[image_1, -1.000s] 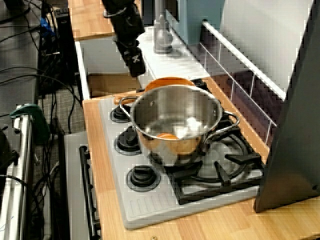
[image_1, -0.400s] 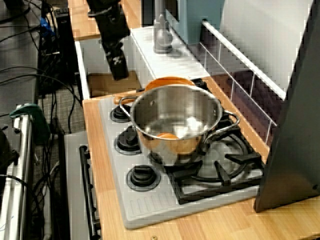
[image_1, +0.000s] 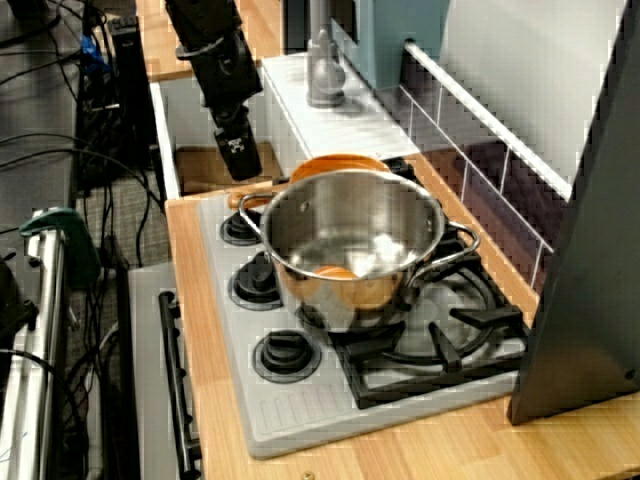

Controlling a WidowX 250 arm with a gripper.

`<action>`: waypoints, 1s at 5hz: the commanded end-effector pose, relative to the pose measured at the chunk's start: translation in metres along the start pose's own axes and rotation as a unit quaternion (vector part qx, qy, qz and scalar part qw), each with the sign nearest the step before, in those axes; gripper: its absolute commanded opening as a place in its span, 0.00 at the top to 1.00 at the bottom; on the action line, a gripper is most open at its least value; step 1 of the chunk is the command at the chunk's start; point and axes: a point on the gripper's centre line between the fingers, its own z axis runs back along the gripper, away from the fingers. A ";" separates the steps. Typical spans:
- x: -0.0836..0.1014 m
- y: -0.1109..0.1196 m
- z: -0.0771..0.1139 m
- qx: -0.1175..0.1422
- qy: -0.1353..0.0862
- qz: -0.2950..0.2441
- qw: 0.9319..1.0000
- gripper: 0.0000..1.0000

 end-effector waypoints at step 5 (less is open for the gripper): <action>0.013 -0.015 -0.030 0.035 -0.006 0.012 0.999 0.00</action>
